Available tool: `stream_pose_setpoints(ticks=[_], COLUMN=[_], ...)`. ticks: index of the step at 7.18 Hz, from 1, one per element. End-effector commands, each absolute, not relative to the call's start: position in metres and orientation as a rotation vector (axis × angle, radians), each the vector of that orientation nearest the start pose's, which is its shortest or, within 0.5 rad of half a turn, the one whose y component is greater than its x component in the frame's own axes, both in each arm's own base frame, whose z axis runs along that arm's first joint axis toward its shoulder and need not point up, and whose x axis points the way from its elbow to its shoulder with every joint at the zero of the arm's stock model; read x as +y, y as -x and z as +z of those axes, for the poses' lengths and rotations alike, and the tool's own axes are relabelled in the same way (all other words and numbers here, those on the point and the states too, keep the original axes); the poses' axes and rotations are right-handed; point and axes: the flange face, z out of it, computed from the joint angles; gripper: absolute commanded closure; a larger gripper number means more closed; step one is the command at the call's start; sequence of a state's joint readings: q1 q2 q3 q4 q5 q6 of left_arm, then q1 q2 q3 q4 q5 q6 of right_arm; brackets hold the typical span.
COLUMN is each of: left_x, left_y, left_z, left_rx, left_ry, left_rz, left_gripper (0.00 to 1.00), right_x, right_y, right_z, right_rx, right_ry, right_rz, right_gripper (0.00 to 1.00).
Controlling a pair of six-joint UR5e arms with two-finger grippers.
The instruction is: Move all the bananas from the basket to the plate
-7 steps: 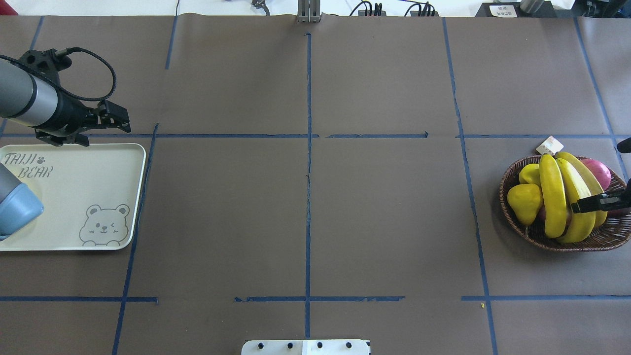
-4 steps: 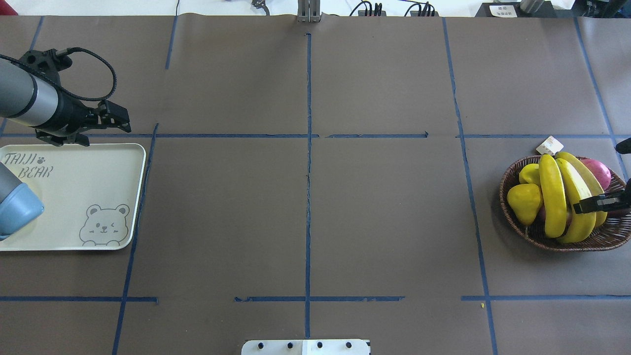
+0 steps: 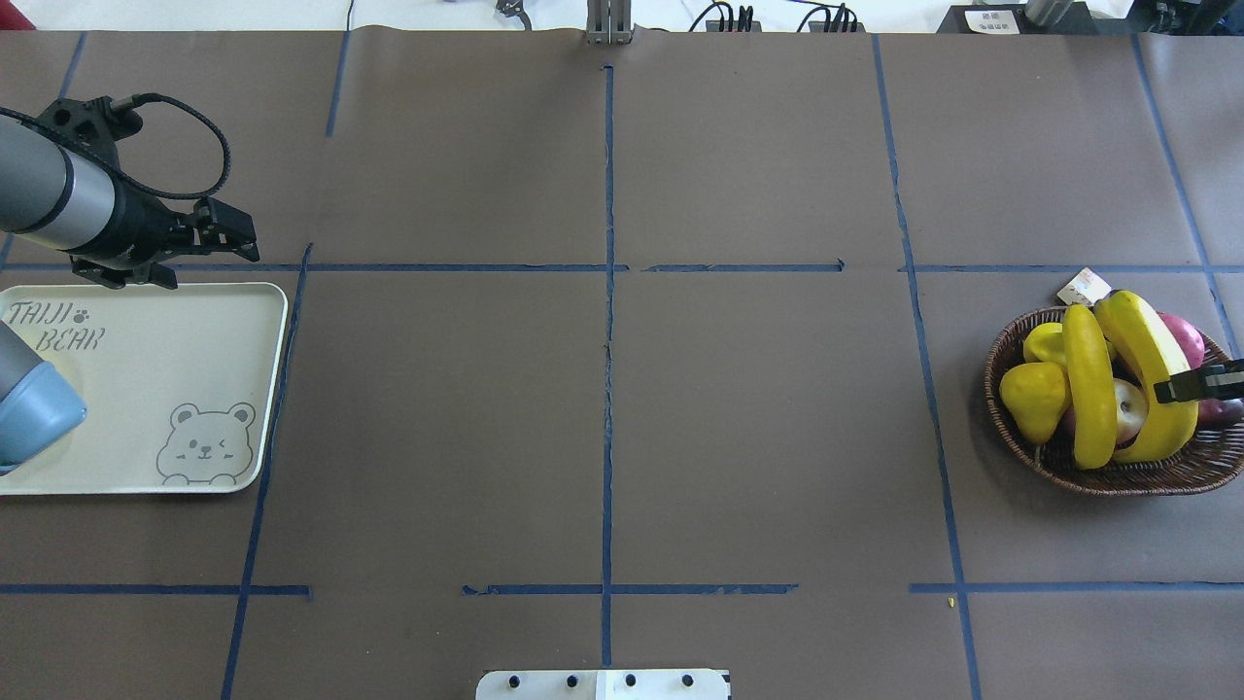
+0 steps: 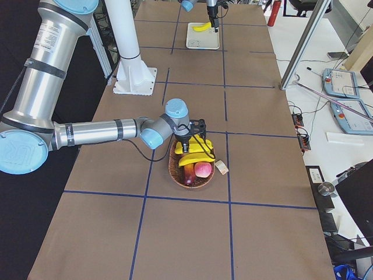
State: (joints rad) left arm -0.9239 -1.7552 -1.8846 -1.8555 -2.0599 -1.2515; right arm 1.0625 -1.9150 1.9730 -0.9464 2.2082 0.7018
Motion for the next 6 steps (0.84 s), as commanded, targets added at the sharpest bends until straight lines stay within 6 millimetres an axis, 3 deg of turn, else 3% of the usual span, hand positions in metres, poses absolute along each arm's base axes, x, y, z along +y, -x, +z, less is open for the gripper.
stream_pose_setpoints(ticks=[1,2,3,4,5,6], left_x=[-0.495,-0.497,-0.497,-0.498,-0.506,-0.497], left_y=[-0.266,-0.268,-0.268,-0.270,-0.279,-0.313], left_z=[0.383,0.375,0.374,0.360,0.330,0.298], left_rx=[0.903,0.914,0.916,0.938,0.985,1.038], left_ry=[-0.063,-0.068,-0.070,-0.079,-0.102,-0.077], left_rz=[-0.383,-0.385,-0.384,-0.372,-0.346,-0.335], left_gripper=[0.01,0.01,0.01,0.01,0.01,0.01], right_x=[-0.349,-0.336,-0.336,-0.350,-0.372,-0.395], right_y=[0.054,0.026,0.011,-0.006,0.011,0.069], right_z=[0.507,0.483,0.467,0.442,0.418,0.389], right_rx=[-0.922,-0.944,-0.997,-1.084,-1.140,-1.207], right_ry=[-0.279,-0.325,-0.331,-0.357,-0.339,-0.234], right_rz=[0.009,0.049,0.064,0.074,0.064,0.072], right_gripper=[1.00,1.00,1.00,1.00,1.00,0.99])
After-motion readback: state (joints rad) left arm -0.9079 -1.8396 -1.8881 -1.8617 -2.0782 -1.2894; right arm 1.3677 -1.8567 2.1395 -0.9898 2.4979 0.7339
